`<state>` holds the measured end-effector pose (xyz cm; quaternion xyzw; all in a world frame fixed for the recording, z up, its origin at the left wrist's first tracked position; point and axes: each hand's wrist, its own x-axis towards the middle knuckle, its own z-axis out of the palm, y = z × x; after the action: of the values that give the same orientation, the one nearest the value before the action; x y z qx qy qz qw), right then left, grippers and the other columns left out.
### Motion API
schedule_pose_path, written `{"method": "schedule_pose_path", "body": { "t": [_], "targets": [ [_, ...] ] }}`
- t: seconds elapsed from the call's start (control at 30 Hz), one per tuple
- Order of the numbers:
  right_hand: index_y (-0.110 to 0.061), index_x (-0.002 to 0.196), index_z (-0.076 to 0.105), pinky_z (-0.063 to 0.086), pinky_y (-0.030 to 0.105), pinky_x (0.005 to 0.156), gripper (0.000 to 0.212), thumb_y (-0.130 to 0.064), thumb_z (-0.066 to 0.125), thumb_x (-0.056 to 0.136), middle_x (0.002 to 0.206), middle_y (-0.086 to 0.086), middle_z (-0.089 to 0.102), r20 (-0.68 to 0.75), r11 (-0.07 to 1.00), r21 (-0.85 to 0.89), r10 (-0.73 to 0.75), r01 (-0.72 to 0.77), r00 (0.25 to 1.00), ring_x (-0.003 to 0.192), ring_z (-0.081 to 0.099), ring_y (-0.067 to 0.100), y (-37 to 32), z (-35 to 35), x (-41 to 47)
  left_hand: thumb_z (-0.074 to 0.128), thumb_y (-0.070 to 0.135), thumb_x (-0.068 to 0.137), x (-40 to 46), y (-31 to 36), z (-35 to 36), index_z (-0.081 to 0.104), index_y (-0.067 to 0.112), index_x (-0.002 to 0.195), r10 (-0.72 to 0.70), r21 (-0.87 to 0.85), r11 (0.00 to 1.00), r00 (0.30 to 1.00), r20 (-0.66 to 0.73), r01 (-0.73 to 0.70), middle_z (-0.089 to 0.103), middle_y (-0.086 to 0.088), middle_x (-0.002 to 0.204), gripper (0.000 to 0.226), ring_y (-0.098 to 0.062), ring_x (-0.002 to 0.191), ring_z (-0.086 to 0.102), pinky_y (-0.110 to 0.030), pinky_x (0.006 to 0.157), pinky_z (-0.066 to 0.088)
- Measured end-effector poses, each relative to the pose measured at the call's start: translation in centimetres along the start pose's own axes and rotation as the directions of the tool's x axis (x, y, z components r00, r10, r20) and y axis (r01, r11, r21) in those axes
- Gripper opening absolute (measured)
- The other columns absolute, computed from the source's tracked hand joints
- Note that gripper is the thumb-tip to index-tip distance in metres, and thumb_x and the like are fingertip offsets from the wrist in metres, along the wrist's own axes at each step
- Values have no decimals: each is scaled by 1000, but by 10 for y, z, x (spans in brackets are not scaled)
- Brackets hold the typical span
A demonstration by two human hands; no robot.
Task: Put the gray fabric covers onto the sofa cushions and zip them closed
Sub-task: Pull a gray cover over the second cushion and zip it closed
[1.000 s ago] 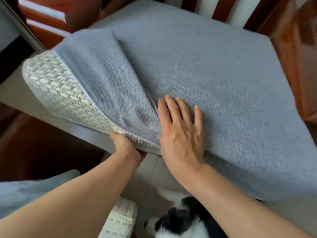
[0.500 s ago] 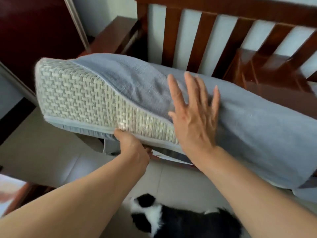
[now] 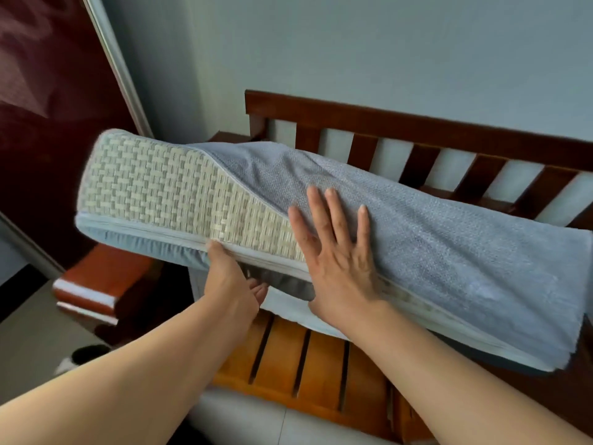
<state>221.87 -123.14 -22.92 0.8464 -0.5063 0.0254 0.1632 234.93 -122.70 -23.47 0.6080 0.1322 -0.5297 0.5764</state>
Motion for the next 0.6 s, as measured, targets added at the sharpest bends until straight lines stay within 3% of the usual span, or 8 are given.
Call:
{"method": "schedule_pose_path", "body": {
  "t": [0.13,0.2,0.27,0.33,0.4,0.43,0.5,0.6],
  "targets": [
    [-20,139,-35,-16,60,109,112,-16,60,79,144,11,-44,-1,994,92,58,-58,998,135,-37,33,29,-5,47,62,39,88,1,20,33,55,3,110,123,166,976,986,114,-141,64,-12,87,42,-22,71,64,-32,69,53],
    [-21,140,-34,-16,59,108,114,-14,62,77,146,9,-42,-5,990,115,81,-80,997,136,-35,32,41,-7,67,63,31,88,-4,23,46,59,6,99,323,367,864,938,123,-345,67,-9,86,27,-18,74,65,-28,61,47],
    [-22,140,-33,-15,59,110,114,-12,61,78,146,8,-43,8,987,136,82,-82,997,135,-36,31,50,-4,81,64,28,88,-7,26,55,54,10,92,606,574,547,761,230,-610,62,-5,89,21,-14,74,57,-24,57,38],
    [-23,136,-38,-16,58,110,117,-14,64,79,144,6,-45,30,986,139,84,-87,996,134,-38,30,57,-1,91,65,25,86,-11,35,64,48,14,92,800,638,107,447,401,-763,51,1,94,22,-12,77,49,-23,62,38],
    [-25,133,-41,-17,57,109,125,-21,71,77,143,5,-47,20,987,127,97,-98,995,133,-40,28,65,0,103,67,22,82,-4,51,82,48,16,106,814,568,-229,164,557,-790,44,1,111,31,-17,96,46,-30,80,40],
    [-26,133,-41,-17,56,109,128,-23,73,75,143,4,-47,18,987,127,101,-102,995,133,-40,28,70,0,109,67,22,81,2,58,93,48,18,117,771,543,-341,102,629,-767,42,-2,123,41,-19,109,44,-34,90,38],
    [-27,136,-37,-18,55,110,126,-19,73,73,146,2,-43,11,985,144,96,-97,995,135,-37,26,81,-2,122,60,25,84,18,67,115,39,26,136,655,497,-496,69,753,-712,29,0,148,56,-22,132,32,-44,105,31],
    [-24,143,-27,-19,51,109,123,-14,70,69,152,0,-34,-16,982,156,107,-103,994,139,-31,23,97,-7,140,32,40,92,35,71,142,24,34,147,551,439,-593,56,832,-675,11,4,159,56,-22,144,14,-50,110,23]
  ]
}}
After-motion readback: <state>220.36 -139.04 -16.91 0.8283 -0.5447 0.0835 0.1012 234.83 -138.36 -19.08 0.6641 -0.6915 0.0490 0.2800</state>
